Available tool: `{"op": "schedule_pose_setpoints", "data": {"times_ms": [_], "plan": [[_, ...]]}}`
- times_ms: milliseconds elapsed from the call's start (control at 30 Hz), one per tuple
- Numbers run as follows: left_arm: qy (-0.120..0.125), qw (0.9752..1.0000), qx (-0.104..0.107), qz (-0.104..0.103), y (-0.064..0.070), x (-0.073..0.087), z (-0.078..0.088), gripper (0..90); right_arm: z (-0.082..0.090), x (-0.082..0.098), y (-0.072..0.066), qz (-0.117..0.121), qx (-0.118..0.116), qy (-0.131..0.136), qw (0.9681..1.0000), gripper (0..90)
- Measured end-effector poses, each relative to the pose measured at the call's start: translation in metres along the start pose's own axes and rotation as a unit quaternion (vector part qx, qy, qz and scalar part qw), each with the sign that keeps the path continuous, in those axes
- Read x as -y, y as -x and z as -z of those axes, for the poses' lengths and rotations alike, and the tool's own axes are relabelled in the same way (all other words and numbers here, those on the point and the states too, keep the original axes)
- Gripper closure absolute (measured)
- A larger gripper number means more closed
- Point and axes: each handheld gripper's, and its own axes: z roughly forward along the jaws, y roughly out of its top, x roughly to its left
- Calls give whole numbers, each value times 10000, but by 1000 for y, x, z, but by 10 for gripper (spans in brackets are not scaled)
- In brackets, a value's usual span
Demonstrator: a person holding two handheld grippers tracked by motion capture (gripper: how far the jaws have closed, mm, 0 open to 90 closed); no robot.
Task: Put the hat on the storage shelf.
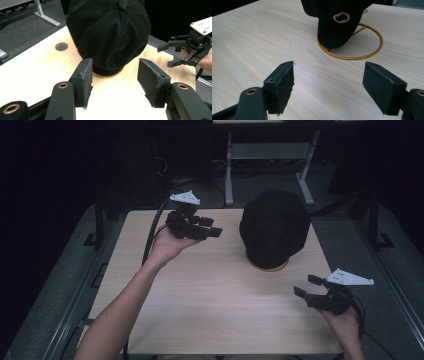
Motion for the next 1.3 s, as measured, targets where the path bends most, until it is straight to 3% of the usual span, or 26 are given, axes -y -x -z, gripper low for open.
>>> {"op": "schedule_pose_setpoints", "data": {"times_ms": [300, 567, 1300], "plan": [[67, 9998, -95, 178, 5, 23, 16, 436, 2, -1, -4, 35, 52, 13, 10000, 244], [155, 9995, -214, 173, 8, 39, 28, 423, 3, -2, -8, 105, 78, 14, 9999, 244], [231, 9989, -296, 275, 3, 73, 41, 382, -6, -1, -19, 190, 104, -160, 9996, 244]]}}
